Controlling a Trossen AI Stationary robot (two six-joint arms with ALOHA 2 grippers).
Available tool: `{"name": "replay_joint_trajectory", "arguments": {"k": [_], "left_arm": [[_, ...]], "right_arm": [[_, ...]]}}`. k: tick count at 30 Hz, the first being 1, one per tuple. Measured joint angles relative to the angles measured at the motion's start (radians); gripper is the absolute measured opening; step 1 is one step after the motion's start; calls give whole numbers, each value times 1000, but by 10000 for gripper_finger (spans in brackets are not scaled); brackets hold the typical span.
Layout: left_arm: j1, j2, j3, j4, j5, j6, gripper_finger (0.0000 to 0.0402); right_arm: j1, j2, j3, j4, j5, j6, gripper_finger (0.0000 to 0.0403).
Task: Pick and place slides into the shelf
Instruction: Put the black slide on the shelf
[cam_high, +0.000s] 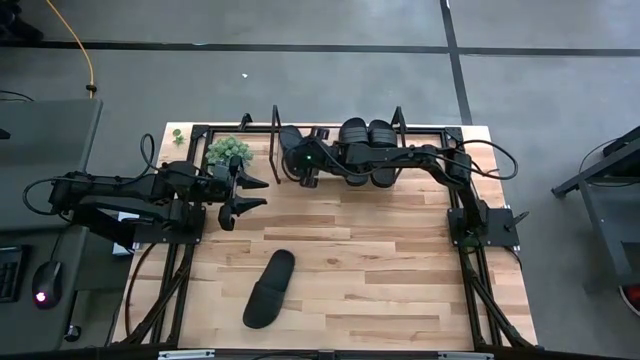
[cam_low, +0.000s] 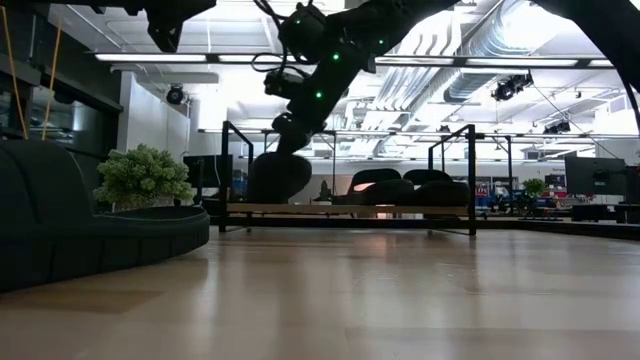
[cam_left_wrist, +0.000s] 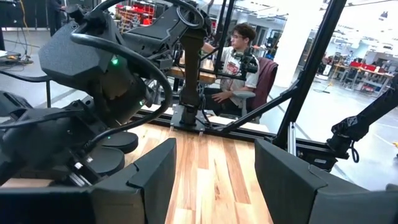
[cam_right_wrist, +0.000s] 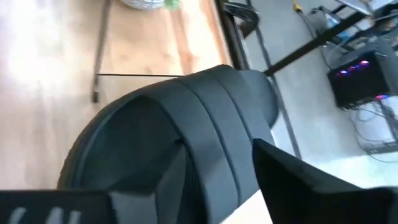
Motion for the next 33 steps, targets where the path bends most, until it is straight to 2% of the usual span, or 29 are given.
{"name": "replay_joint_trajectory", "arguments": {"k": [5, 10, 13, 17, 22, 28, 33], "left_arm": [[0, 0, 0, -5, 0, 0, 200], [0, 0, 0, -6, 0, 0, 200], [0, 0, 0, -12, 0, 1, 200], [0, 0, 0, -47, -8, 26, 200], [0, 2, 0, -96, -95, 54, 200], [2, 8, 1, -142, -197, 97, 200], [19, 26, 1, -140, -228, 142, 200]], "right_arm": [[0, 0, 0, -1, -76, 43, 218], [0, 0, 0, -2, -55, 67, 244], [0, 0, 0, -2, -41, 68, 247], [4, 0, 2, -26, 27, 63, 248], [9, -21, 2, -97, 104, 99, 248], [16, -72, 3, -207, 95, 205, 248], [49, -115, 3, -295, 73, 245, 248]]}}
